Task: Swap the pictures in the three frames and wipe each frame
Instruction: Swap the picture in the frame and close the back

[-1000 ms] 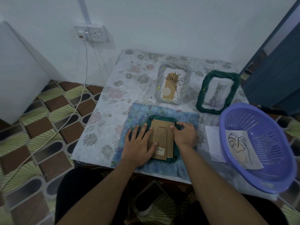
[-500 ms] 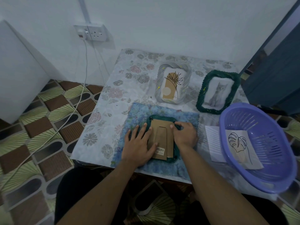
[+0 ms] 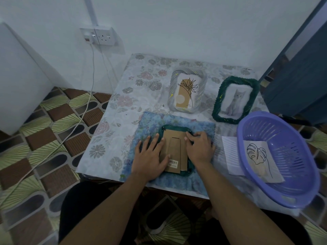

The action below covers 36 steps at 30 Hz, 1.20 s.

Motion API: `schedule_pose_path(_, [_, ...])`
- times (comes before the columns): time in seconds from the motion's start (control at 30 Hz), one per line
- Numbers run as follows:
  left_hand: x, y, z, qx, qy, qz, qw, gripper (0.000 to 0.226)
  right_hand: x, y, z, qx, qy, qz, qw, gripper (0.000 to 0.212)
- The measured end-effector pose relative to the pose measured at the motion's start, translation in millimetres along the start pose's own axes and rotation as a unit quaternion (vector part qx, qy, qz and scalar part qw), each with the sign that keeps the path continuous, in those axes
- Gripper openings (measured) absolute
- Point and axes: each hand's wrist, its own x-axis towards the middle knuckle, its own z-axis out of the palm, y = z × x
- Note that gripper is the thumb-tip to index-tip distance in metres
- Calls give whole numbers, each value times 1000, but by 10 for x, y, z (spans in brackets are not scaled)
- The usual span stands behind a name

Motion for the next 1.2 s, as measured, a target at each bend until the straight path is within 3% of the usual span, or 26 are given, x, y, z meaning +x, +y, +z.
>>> schedule_pose_path(0.6, [0,-6,8,-9,8,-3,1000,72,28,17,-67,-52,-14,-20,998,33])
schedule_pose_path(0.87, [-3,-1,-3,-10,1,-6,1000,71,-184,103,-17,38,-3,-36,999,54])
schedule_pose_path(1.2, [-5,-13,22,-8,0,-2,1000,73,-500,126,172,-82,-89,-136,983,73])
